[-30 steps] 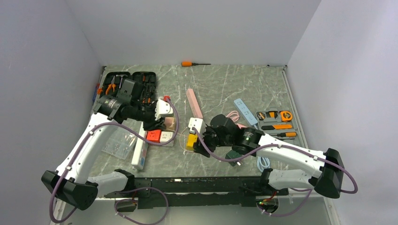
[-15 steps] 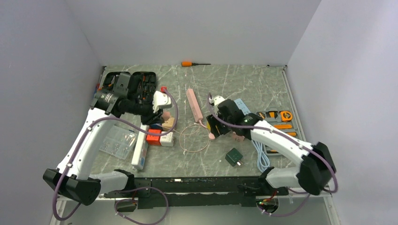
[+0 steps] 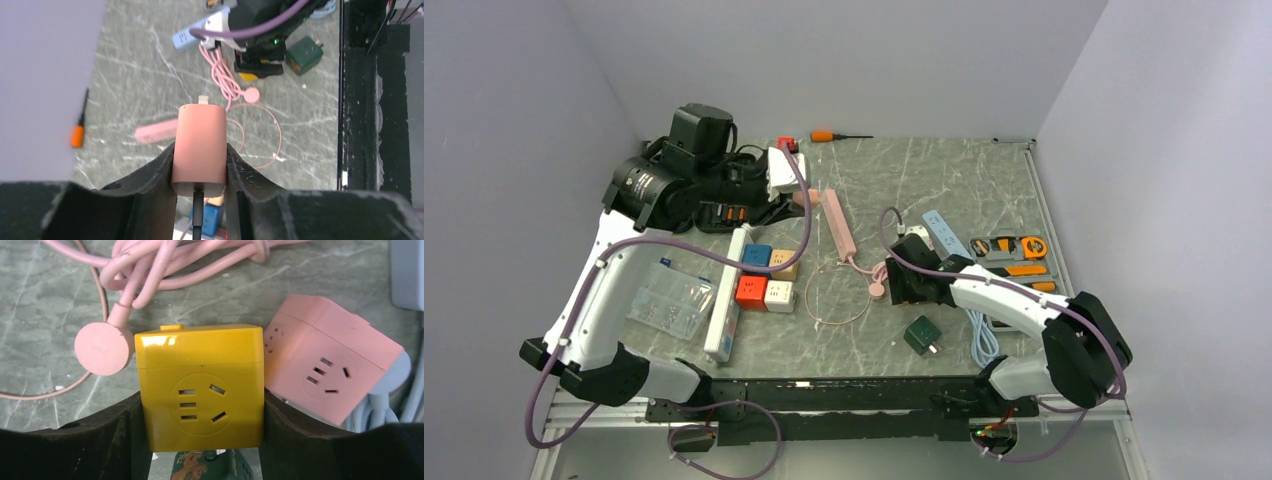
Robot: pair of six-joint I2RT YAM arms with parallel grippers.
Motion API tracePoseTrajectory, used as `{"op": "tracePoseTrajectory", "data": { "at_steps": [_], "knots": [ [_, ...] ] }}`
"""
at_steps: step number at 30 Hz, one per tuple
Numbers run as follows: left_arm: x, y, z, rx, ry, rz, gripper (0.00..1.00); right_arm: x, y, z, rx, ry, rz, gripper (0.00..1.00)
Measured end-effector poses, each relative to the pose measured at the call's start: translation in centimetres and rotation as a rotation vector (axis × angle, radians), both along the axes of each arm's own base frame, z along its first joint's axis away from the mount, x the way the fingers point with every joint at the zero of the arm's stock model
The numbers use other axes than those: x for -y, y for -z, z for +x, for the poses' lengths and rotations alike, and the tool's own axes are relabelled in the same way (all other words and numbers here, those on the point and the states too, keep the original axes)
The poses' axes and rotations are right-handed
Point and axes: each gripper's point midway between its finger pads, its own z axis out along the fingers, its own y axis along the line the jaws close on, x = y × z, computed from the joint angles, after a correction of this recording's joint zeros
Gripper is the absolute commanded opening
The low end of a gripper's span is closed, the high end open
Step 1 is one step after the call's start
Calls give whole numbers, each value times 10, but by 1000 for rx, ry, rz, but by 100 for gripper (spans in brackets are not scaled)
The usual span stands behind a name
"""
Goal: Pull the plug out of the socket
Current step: Place the socket at the center of the board, then place the plug at the center of the board.
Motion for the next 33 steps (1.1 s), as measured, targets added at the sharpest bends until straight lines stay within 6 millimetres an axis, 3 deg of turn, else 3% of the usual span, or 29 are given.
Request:
{"op": "tracePoseTrajectory", "data": {
  "at_steps": [3,5,6,7,19,24,27,30,33],
  "knots": [
    [13,-26,-5,45,26,-49,6,7,-4,0,26,46,-4,55],
    [19,-44,-10,73,39,-86,7,7,-10,3,52,62,11,76],
    [21,-50,-11,83,44,-101,8,6,-14,4,65,66,22,92],
    [23,-56,-14,91,48,-118,8,5,-18,6,79,69,38,99],
    [37,-72,-33,91,105,-176,9,-10,-95,20,302,104,283,100],
    [36,-76,-39,99,120,-187,11,-40,-154,16,430,-22,524,100],
    [35,-78,-42,105,123,-192,11,-60,-176,8,503,-132,566,100],
    [33,-79,-45,110,126,-196,11,-98,-184,-20,579,-332,569,100],
    [31,-79,-48,112,128,-196,11,-120,-171,-38,619,-469,525,100]
  ]
}}
